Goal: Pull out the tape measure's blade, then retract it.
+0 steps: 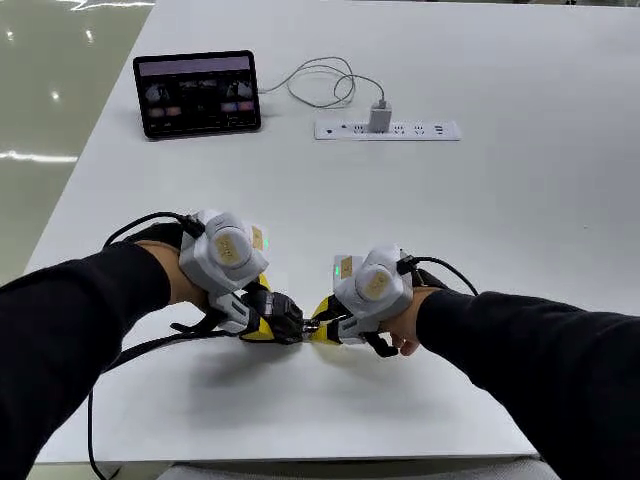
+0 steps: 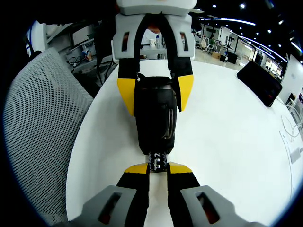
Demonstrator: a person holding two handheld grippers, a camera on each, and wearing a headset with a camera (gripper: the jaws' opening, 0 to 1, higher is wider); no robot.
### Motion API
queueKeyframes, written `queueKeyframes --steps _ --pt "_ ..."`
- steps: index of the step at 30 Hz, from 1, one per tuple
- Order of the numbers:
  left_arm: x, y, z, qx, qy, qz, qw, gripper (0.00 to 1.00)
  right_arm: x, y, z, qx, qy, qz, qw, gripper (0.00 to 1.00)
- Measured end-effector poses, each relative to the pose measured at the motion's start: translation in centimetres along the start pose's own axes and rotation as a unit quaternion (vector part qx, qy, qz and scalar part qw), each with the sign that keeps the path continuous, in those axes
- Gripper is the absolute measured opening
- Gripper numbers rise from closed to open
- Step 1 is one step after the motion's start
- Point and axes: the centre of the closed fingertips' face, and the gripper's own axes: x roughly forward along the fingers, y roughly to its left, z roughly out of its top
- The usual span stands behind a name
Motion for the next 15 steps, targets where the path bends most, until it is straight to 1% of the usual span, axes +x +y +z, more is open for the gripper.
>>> queueKeyframes --steps 15 --pt "0.07 0.01 0.05 0.000 0.000 0.003 1.0000 0.31 -0.26 -0.06 -0.43 0.006 0.007 -0.002 1.0000 0.09"
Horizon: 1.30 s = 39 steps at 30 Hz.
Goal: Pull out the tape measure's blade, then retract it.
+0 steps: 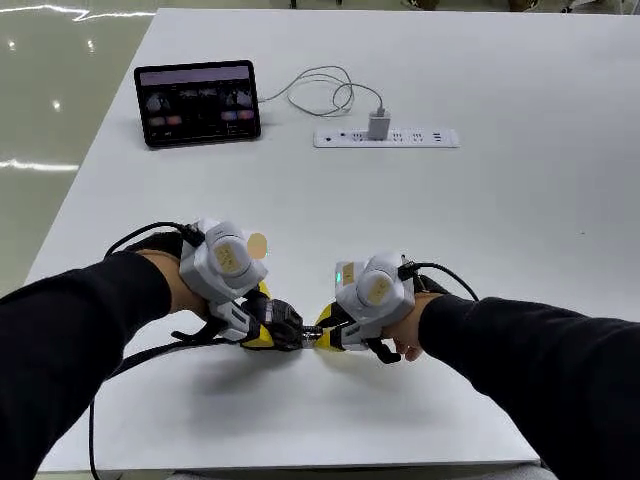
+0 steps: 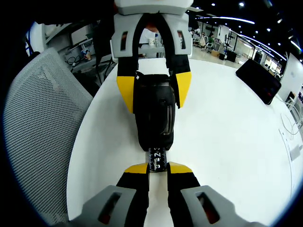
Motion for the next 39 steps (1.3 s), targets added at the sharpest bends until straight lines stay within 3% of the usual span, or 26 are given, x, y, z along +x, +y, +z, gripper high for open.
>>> queueKeyframes --steps 39 --pt "0.0 0.1 0.0 -0.001 -0.006 0.005 1.0000 0.30 -1.4 -0.2 -1.6 0.005 0.016 -0.003 0.9999 0.09"
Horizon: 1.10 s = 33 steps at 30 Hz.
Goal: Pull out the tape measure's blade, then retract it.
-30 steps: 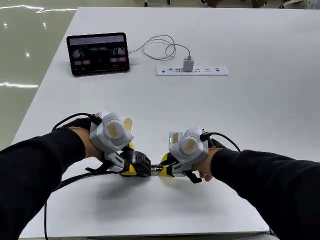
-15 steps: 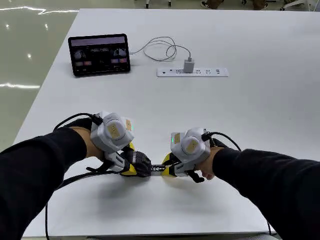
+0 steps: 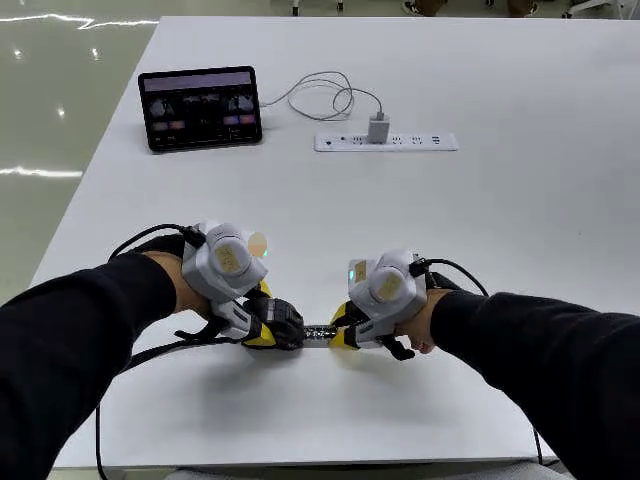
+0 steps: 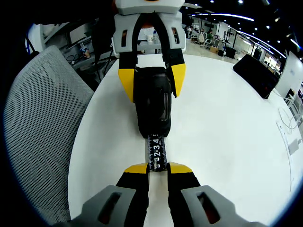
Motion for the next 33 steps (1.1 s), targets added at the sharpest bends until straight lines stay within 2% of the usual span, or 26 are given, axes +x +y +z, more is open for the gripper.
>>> queueKeyframes --steps 33 --pt "-0.1 -0.1 0.0 -0.004 -0.005 0.000 1.0000 0.31 -1.3 -0.2 -1.6 0.004 0.008 -0.004 1.0000 0.09"
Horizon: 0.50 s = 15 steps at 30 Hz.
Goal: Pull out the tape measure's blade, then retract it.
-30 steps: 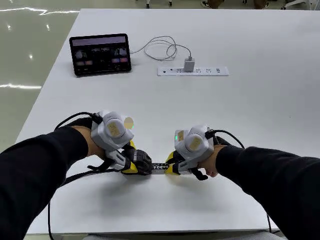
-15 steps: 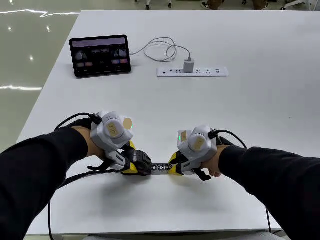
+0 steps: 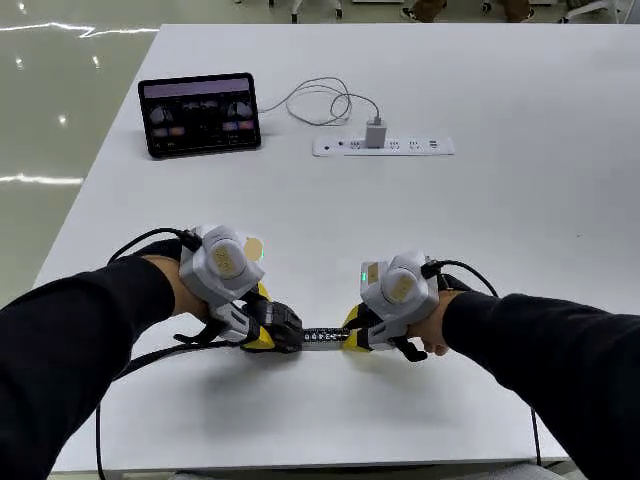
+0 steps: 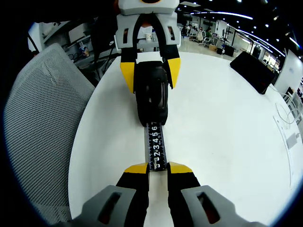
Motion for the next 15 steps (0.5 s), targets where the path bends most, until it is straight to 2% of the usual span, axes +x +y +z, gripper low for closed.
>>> queueKeyframes --steps 15 --pt "-0.02 -0.04 0.03 -0.004 -0.005 0.001 1.0000 0.31 -0.53 -0.04 -0.67 0.004 0.005 0.001 1.0000 0.09"
